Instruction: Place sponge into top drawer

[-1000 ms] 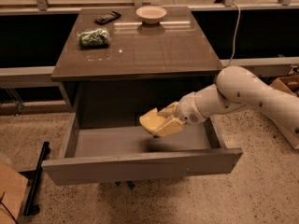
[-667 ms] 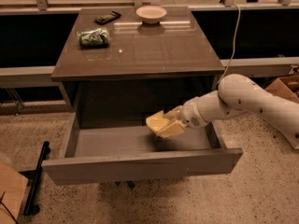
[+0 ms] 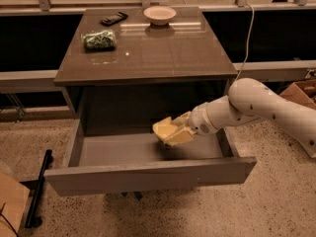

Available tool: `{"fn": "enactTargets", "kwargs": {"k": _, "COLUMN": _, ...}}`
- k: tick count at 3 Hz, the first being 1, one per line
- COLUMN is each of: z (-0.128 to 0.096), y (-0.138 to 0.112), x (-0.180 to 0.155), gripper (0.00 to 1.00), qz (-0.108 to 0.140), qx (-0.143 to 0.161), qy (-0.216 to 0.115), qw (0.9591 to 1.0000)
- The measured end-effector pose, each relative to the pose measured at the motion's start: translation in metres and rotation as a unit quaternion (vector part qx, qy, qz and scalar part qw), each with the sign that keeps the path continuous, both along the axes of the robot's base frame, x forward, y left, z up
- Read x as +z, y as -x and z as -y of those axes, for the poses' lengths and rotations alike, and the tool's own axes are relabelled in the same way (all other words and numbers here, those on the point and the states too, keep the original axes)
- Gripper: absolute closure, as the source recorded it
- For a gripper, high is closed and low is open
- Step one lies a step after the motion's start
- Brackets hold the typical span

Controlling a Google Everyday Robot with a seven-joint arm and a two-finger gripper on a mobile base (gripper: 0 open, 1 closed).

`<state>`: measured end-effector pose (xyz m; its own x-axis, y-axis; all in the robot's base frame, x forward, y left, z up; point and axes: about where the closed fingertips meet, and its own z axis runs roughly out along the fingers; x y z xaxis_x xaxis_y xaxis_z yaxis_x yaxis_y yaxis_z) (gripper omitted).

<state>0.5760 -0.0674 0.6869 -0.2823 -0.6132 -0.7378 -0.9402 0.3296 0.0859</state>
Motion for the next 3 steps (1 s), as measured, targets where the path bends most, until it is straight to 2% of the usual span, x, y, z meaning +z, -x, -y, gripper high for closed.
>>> {"fn": "enactTargets", "kwargs": {"k": 1, "z": -0.0019, "y": 0.0005, "x": -0.0009, "gripper": 0.16, "qz": -0.001, "qx": 0.002, "qy": 0.0, "qw": 1.0}}
{"fn": "enactTargets", "kwargs": {"k": 2, "z": -0.0038, "y": 0.0009, "x": -0.0019, "gripper": 0.0, "qz": -0.002, "qx": 0.003, "qy": -0.001, "qw": 1.0}}
{"fn": "enactTargets", "kwargs": {"k": 3, "z": -0.0038, "y": 0.0009, "x": -0.0019, "gripper": 0.0, "qz": -0.002, "qx": 0.003, "qy": -0.001, "qw": 1.0}}
